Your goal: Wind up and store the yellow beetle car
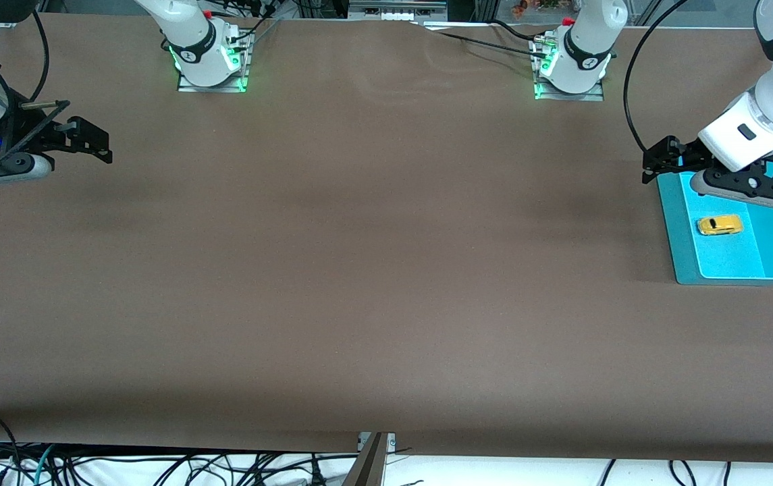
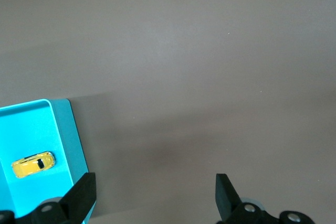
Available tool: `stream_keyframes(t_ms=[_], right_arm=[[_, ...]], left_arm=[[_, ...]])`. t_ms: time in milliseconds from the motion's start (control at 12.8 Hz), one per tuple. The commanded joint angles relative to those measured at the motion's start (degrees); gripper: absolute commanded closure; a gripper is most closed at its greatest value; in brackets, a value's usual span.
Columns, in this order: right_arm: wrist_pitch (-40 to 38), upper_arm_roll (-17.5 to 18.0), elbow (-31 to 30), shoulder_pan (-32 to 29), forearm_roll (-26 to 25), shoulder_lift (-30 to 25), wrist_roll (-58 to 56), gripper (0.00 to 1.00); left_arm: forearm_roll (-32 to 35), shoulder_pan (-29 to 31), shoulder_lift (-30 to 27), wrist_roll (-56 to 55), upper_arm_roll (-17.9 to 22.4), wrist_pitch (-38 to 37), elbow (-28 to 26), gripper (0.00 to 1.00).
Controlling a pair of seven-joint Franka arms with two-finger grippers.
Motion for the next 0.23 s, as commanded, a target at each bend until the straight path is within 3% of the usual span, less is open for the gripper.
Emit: stream_keyframes(t_ms=[0, 156], right_arm=[[-0.82, -0.15, 0.98, 0.17, -0.01, -0.19, 0.81, 0.00], [-0.83, -0.15, 0.98, 0.26, -0.01, -0.19, 0.81, 0.00]], left_arm=[[0.20, -0.79, -0.57, -1.99, 0.74, -1.32, -0.24, 0.00], [0.20, -0.79, -0.57, -2.26, 0.74, -1.41, -0.24, 0.00]])
